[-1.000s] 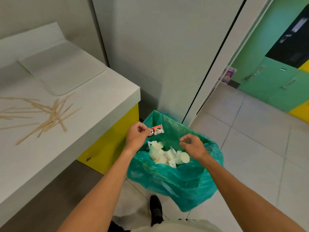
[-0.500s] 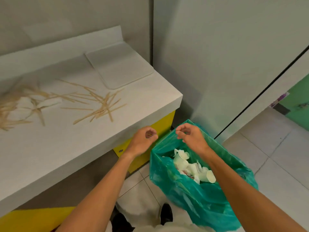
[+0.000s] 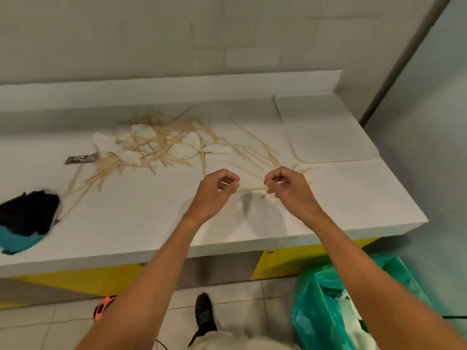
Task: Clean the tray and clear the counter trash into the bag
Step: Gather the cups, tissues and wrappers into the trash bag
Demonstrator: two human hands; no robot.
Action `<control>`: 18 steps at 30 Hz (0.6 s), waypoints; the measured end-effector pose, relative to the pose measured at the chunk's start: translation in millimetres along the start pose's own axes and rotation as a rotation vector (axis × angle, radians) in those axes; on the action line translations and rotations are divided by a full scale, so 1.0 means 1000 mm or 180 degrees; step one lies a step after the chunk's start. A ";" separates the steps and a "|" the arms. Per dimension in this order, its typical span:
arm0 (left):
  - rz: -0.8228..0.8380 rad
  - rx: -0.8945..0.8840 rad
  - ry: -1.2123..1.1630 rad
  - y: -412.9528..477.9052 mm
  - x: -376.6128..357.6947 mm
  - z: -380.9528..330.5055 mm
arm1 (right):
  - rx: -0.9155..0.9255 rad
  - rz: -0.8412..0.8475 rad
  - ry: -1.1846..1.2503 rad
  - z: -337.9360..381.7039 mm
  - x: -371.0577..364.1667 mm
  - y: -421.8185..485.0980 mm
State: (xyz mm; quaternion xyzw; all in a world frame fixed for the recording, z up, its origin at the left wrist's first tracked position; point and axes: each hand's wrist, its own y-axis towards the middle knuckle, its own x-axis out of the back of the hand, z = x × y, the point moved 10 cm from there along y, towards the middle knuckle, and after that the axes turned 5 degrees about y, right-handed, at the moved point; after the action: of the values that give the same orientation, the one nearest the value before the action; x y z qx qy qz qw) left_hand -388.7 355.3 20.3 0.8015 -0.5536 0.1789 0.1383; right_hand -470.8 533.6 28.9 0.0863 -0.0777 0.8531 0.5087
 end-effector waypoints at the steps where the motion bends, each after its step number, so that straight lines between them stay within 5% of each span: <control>1: -0.0091 0.0043 -0.0041 0.005 0.020 0.009 | 0.0038 0.0103 -0.0010 0.007 -0.019 0.011; 12: -0.1016 0.0463 -0.0071 0.025 0.219 0.112 | 0.0215 0.1030 -0.0134 0.057 -0.231 0.112; 18: -0.1484 0.0609 0.0586 0.035 0.318 0.157 | 0.0446 0.1448 -0.0232 0.073 -0.329 0.151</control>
State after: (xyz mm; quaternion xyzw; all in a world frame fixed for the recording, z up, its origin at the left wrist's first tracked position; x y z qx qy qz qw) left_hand -297.8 10.8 19.9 0.8972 -0.3197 0.2658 0.1490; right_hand -445.0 165.6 18.3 0.1324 -0.0541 0.9453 0.2931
